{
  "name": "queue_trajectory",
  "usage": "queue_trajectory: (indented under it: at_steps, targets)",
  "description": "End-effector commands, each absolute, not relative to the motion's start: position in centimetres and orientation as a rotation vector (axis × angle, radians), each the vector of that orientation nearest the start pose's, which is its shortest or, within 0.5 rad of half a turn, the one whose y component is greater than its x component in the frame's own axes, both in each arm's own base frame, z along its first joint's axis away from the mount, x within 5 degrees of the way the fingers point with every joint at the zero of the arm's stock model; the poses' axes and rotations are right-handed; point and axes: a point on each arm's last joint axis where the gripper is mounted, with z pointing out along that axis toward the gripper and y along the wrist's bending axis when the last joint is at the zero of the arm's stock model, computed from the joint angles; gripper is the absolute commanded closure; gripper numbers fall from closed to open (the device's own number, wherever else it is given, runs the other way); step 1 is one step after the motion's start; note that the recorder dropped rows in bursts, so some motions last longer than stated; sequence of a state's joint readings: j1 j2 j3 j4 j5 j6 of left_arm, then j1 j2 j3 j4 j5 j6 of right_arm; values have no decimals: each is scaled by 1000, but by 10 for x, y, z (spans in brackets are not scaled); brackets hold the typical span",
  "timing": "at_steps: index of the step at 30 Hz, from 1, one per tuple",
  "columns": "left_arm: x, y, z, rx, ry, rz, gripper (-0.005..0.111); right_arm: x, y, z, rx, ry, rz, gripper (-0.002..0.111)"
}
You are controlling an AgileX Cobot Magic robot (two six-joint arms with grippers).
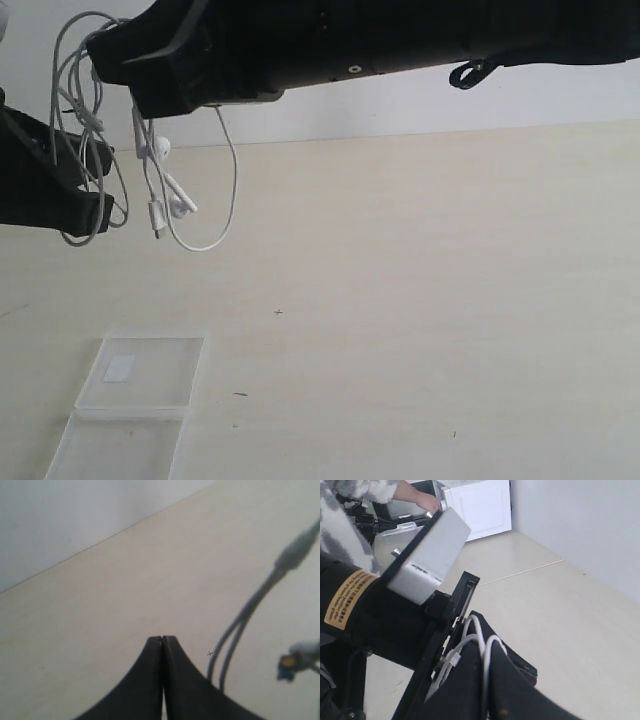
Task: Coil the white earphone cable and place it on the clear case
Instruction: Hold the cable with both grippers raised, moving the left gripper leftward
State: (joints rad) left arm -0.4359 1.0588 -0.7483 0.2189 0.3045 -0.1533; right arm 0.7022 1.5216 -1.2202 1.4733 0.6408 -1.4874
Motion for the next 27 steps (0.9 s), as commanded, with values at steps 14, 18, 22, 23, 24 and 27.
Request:
queue_trajectory:
  at_steps: [14, 18, 22, 23, 24, 27]
  targets:
    - [205, -92, 311, 454, 2006, -203, 107, 228, 262, 365, -1016, 1531, 1103, 108]
    - [206, -93, 314, 452, 1975, -214, 107, 227, 263, 368, -990, 1521, 1162, 108]
    - [207, -94, 315, 450, 1960, -219, 107, 227, 263, 369, -975, 1519, 1179, 108]
    - [207, -94, 315, 450, 1958, -220, 107, 227, 263, 369, -975, 1519, 1179, 108]
    - [207, -94, 315, 450, 1952, -222, 107, 227, 263, 369, -971, 1521, 1174, 108]
    - [208, -94, 316, 425, 1946, -239, 107, 229, 263, 369, -958, 1530, 1157, 108]
